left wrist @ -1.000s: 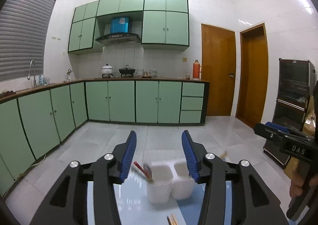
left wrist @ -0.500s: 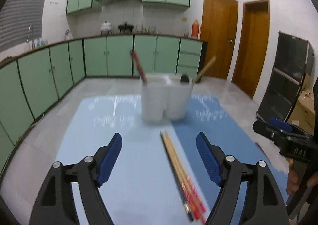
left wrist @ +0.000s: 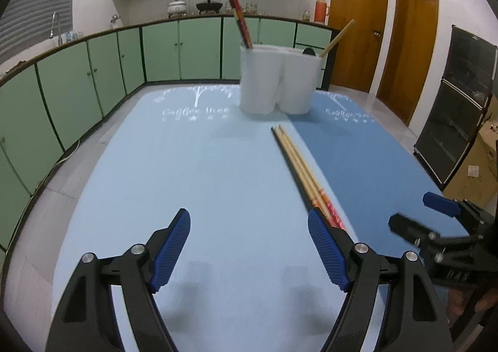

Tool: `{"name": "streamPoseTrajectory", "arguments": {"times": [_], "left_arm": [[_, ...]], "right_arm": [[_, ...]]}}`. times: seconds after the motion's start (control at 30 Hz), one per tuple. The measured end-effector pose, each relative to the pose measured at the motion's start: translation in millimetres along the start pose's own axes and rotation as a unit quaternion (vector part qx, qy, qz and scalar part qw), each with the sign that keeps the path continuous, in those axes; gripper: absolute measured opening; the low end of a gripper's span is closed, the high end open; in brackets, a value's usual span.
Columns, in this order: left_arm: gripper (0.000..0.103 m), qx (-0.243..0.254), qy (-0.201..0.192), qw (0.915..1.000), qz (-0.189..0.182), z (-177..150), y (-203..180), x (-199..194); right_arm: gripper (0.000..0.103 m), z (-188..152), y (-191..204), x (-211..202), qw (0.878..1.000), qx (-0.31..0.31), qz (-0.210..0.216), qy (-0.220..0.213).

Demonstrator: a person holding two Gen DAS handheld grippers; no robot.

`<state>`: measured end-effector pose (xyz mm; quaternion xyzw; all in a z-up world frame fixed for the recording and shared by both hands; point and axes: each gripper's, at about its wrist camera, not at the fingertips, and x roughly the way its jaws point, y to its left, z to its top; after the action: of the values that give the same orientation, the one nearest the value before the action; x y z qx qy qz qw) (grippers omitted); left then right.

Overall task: Organize utensils
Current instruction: 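Move both open tools back to the remaining chopsticks on the mat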

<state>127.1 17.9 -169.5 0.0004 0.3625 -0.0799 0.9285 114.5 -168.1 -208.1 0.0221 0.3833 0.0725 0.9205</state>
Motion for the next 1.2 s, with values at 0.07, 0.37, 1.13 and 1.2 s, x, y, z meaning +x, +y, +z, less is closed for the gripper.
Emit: {"name": "streamPoseTrajectory", "arguments": {"times": [0.07, 0.37, 1.13, 1.2], "left_arm": [[0.077, 0.001, 0.005, 1.0000, 0.006, -6, 2, 0], [0.077, -0.007, 0.016, 0.9997, 0.019, -16, 14, -3], [0.077, -0.006, 0.022, 0.9996, 0.015, -20, 15, -1], [0.077, -0.001, 0.023, 0.9997, 0.013, -21, 12, 0]], "right_arm": [[0.093, -9, 7, 5, 1.000, -0.012, -0.001, 0.011], [0.093, -22, 24, 17, 0.998, -0.051, -0.014, 0.029], [0.035, -16, 47, 24, 0.997, -0.068, -0.002, 0.023], [0.022, -17, 47, 23, 0.997, -0.068, 0.009, 0.022]]}}
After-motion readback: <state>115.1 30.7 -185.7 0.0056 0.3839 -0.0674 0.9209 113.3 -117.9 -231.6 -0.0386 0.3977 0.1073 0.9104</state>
